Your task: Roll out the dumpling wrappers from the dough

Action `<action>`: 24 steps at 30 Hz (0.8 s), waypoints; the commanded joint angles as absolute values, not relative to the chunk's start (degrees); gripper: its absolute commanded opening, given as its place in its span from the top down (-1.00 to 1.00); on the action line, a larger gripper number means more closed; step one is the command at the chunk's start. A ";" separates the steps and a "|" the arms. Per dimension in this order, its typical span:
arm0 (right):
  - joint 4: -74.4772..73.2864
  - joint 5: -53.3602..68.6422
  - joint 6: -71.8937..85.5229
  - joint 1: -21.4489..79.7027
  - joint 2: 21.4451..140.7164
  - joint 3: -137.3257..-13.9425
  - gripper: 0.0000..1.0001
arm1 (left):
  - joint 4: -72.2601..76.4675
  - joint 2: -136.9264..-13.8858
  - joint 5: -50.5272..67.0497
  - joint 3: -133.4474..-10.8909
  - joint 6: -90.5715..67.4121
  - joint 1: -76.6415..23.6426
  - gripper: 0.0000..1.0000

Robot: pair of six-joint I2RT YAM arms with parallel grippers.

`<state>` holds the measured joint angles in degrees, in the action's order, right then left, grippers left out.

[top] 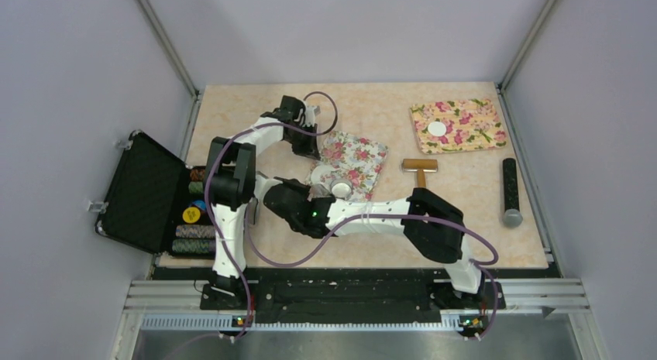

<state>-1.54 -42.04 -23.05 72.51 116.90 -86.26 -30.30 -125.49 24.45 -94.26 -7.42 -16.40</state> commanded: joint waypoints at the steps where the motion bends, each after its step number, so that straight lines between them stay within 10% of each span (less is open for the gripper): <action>1: 5.16 -47.97 -28.75 71.79 117.05 -90.64 1.00 | -31.30 -123.59 22.57 -92.82 -6.68 -17.84 1.00; 24: -5.16 -43.48 -20.64 70.34 115.01 -98.76 1.00 | -31.19 -123.66 22.50 -92.94 -6.60 -17.85 1.00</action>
<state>-8.47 -44.38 -25.12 71.92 116.92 -91.64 -30.11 -125.36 24.40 -94.04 -7.42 -16.43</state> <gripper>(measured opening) 0.164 0.033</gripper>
